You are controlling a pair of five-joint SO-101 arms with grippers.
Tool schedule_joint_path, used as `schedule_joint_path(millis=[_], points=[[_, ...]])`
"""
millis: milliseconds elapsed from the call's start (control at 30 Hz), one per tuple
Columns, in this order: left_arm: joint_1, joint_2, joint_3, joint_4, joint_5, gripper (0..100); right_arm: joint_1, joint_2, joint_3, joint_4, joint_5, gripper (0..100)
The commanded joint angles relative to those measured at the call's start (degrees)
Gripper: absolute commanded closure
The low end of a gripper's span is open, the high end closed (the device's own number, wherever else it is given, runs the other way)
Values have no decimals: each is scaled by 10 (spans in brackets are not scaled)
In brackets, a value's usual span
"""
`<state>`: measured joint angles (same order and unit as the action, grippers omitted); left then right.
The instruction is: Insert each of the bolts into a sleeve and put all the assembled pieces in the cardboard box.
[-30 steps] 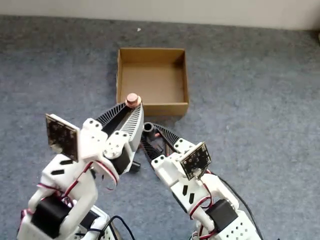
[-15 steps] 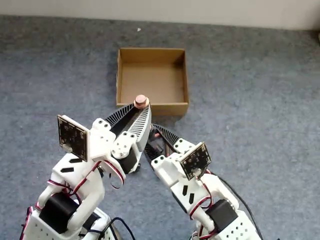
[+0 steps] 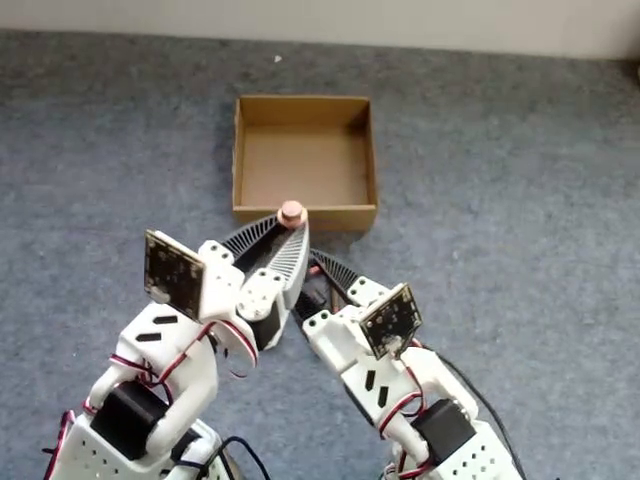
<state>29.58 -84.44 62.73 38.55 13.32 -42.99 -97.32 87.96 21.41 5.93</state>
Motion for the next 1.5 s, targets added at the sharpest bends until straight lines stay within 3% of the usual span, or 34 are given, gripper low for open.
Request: schedule_joint_path(millis=[0,200,367,667,900,1133,1267,1400,1467], points=[[11,-8,2,-12,-15,994,28,-8,-7,-16,6,993],[12,-8,35,-25,-16,976,65,-8,-11,-17,3,993],[11,-8,51,-19,-15,795,66,-8,-7,-17,3,993],[0,-8,-21,93,-83,790,73,-8,8,-15,4,993],[-124,-8,-57,173,-105,790,108,-4,22,-11,5,993],[-284,-9,27,198,-103,793,121,-3,7,101,6,993],[-321,-9,102,195,-104,880,146,-1,-52,139,6,992],[-327,-9,155,193,-105,993,145,-1,-105,175,54,992],[-327,-9,169,183,-105,992,145,-1,-123,175,58,992]])
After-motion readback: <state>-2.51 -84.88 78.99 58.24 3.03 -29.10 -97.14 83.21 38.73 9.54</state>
